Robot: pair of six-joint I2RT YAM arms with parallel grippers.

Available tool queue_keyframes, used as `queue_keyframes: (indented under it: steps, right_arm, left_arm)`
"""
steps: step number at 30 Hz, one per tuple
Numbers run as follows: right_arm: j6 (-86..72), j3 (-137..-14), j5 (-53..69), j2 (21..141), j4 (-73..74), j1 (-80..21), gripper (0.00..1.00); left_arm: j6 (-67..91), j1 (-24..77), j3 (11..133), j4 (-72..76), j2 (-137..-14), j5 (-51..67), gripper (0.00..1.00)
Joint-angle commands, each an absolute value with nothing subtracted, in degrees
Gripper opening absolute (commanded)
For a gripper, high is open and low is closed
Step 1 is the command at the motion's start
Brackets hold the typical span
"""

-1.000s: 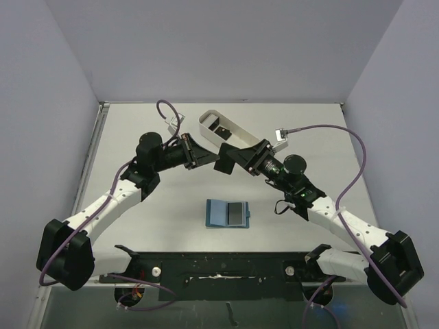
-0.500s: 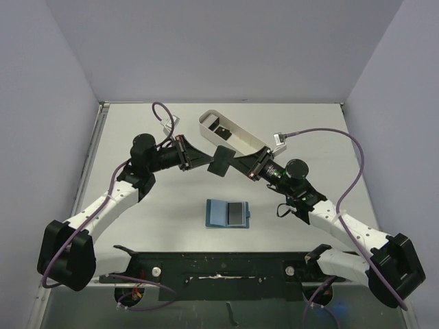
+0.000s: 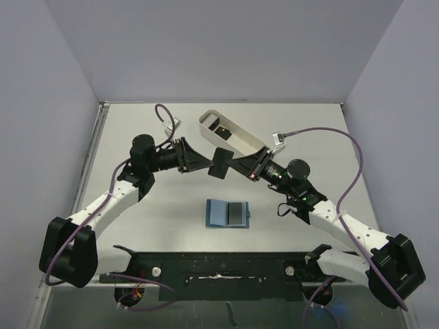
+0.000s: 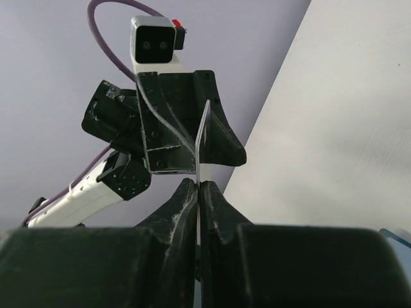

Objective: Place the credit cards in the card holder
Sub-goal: Pick up the credit card from the storage box.

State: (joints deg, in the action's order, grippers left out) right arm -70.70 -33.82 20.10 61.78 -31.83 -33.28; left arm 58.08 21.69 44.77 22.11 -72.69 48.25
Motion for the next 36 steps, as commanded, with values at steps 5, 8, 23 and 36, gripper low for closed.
queue_keyframes:
  steps: [5,8,23,36]
  right_arm:
    - [-72.6,-34.5,24.6,62.0,-38.0,-32.8,0.01]
    - [-72.5,-34.5,25.5,61.9,-38.0,-32.7,0.01]
    - [-72.2,-33.5,29.8,63.1,-40.6,-32.2,0.08]
    - [-70.2,-32.3,26.1,60.9,-36.0,-31.7,0.00]
  left_arm:
    - [52.0,21.5,46.3,21.0,-76.0,51.4,0.12]
    - [51.8,21.5,46.4,21.3,-76.4,51.6,0.06]
    - [52.6,20.7,47.2,23.2,-77.6,55.1,0.00]
    - [58.3,19.0,43.4,29.8,-75.0,57.4,0.00]
